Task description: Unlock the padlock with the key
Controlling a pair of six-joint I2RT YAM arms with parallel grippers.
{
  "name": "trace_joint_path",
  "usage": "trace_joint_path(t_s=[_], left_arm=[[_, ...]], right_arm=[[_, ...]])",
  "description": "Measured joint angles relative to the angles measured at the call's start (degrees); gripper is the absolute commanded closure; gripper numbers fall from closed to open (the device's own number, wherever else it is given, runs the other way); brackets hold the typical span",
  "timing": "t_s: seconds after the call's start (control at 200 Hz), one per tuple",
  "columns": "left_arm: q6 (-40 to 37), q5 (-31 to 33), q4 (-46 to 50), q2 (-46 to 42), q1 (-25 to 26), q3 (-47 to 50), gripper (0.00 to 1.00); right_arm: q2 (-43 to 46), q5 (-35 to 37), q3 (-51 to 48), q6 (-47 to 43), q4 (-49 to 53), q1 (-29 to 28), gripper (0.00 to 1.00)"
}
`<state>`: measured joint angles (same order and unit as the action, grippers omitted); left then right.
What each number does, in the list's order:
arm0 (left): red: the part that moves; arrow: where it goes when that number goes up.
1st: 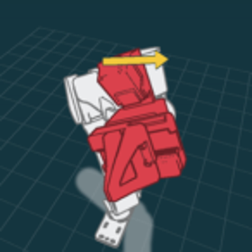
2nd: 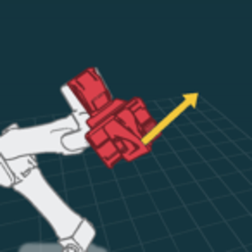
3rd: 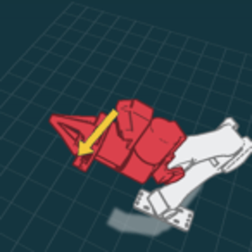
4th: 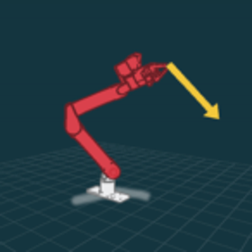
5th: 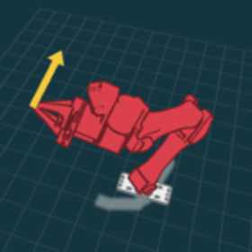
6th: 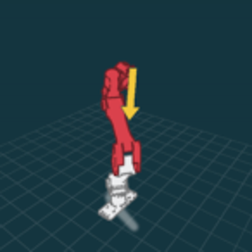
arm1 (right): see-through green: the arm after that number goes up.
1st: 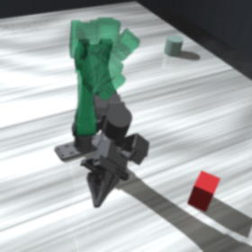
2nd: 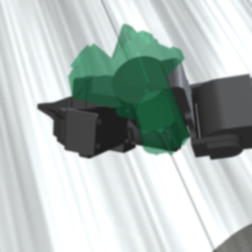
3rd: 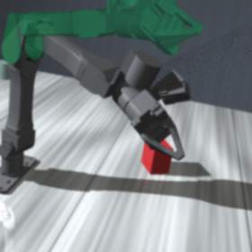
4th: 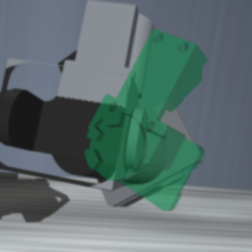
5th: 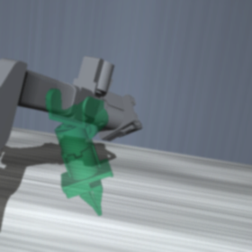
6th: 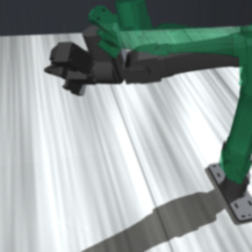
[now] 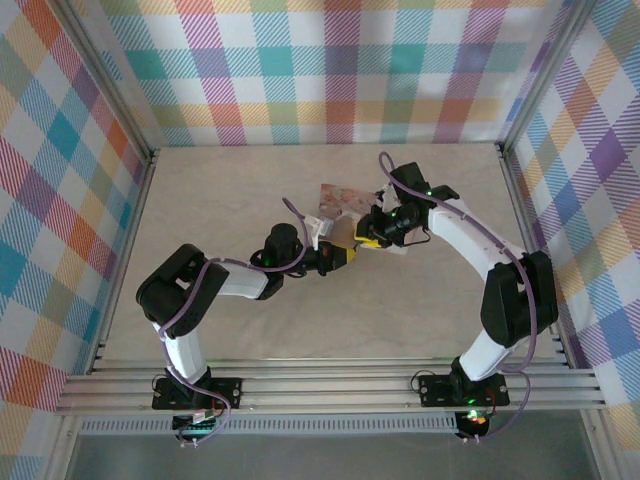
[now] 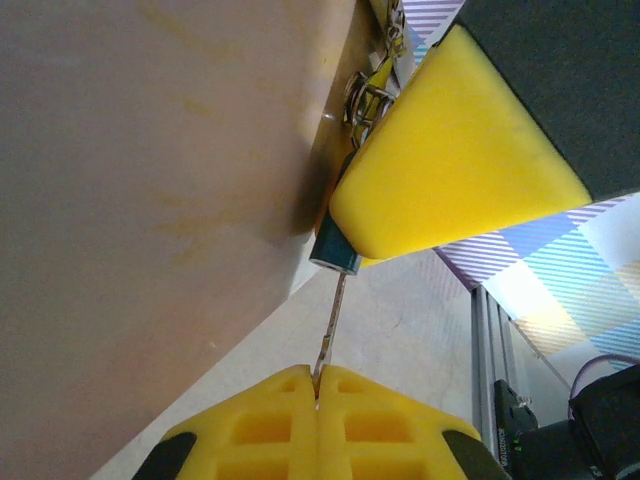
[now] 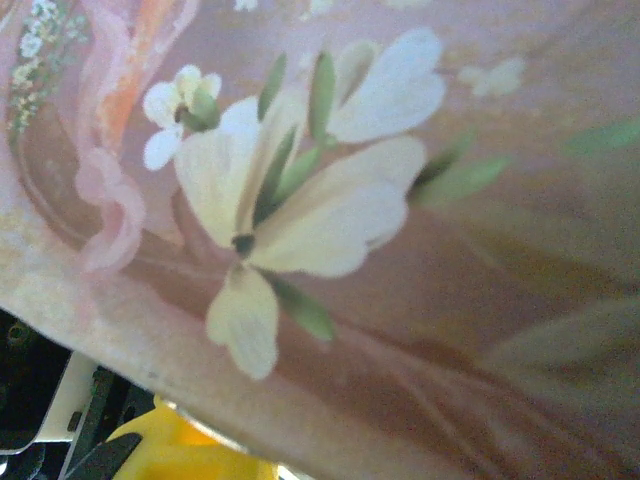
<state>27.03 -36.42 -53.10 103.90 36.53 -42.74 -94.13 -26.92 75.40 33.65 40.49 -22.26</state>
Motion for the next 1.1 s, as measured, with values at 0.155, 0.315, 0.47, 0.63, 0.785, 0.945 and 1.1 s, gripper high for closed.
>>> trace_joint_path(t_s=[0.155,0.315,0.47,0.63,0.785,0.945,1.1], left_arm=[[0.5,-0.2,0.0,0.7,0.0,-1.0,1.00],[0.9,-0.6,0.3,0.7,-0.1,-1.6,1.00],[1.5,-1.5,1.2,0.7,-0.4,-2.3,1.00],[1.7,-2.1,3.8,0.7,-0.9,-3.6,1.00],[1.7,-2.1,6.1,0.7,-1.2,-4.5,1.00],[1.7,-2.2,6.6,0.7,-1.4,-5.3,1.00],[1.4,-3.0,6.7,0.7,-1.4,-5.3,1.00]], right_arm=[[0.0,-0.9,0.0,0.0,-0.3,0.5,1.00],[0.0,-2.0,0.0,-0.3,-0.5,0.9,1.00],[0.1,-3.0,-0.5,-1.0,-1.1,1.6,1.00],[0.2,-4.1,-0.9,-1.5,-1.1,2.2,1.00],[0.2,-5.0,-0.9,-1.5,-0.9,2.8,1.00],[0.2,-6.1,-0.9,-1.7,-0.3,2.8,1.00],[0.2,-6.4,-0.9,-2.1,0.2,2.8,1.00]])
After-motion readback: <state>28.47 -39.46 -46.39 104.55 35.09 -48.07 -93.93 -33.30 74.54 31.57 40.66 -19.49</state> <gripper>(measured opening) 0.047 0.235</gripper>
